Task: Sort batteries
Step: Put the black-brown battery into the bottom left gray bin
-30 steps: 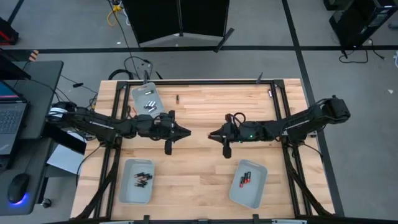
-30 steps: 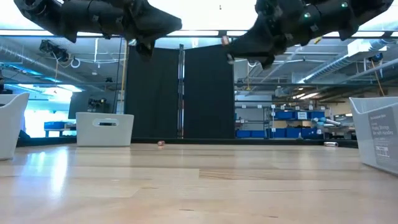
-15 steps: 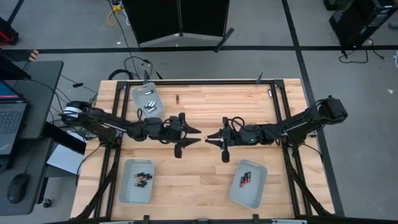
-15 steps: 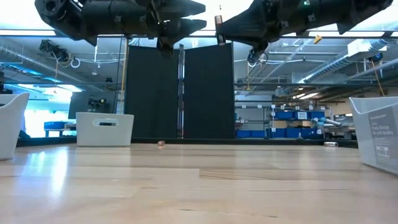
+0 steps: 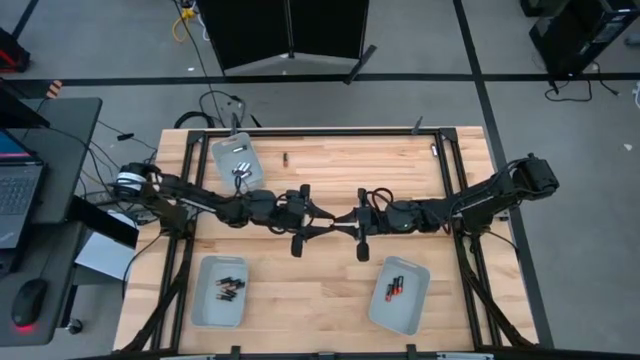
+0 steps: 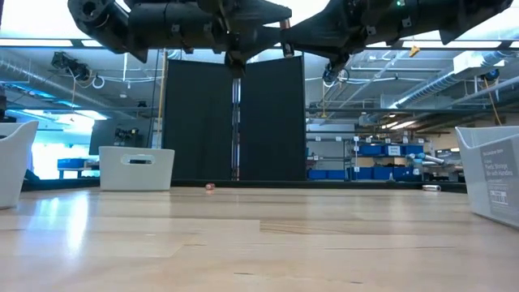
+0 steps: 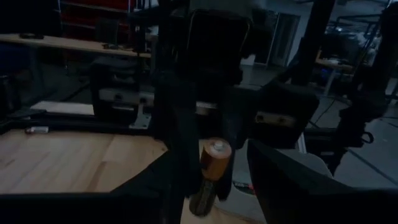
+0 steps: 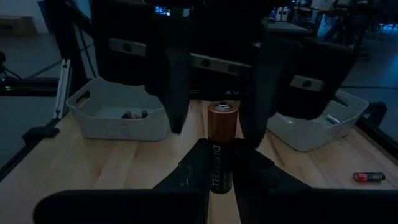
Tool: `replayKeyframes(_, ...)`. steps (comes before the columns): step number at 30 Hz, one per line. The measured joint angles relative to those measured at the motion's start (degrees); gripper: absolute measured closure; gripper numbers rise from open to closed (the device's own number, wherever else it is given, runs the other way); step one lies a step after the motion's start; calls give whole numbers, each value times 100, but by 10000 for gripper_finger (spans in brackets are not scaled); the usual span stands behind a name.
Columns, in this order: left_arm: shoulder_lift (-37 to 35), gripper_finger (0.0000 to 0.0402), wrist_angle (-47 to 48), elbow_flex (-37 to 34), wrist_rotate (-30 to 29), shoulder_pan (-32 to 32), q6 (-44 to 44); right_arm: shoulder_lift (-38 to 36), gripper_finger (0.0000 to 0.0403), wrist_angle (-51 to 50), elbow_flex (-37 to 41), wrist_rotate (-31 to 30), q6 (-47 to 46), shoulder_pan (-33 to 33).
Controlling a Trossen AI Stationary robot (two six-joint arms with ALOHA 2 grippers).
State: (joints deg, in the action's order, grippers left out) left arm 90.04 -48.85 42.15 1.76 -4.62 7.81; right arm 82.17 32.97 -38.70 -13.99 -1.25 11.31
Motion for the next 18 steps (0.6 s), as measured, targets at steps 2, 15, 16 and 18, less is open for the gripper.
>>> replayKeyframes(2, 62, 229, 53, 46, -4, 0, -9, 0, 350, -39, 0, 21, 5, 0)
replayKeyframes(15, 142, 307, 58, 166, -23, -4, -73, -7, 350, 31, 2, 10, -15, 2)
replayKeyframes(16, 141, 322, 40, 166, -20, -5, -93, -9, 350, 29, 2, 8, -27, 3)
replayKeyframes(18, 140, 348, 36, 166, -15, -9, -125, -11, 350, 28, 2, 10, -49, 3)
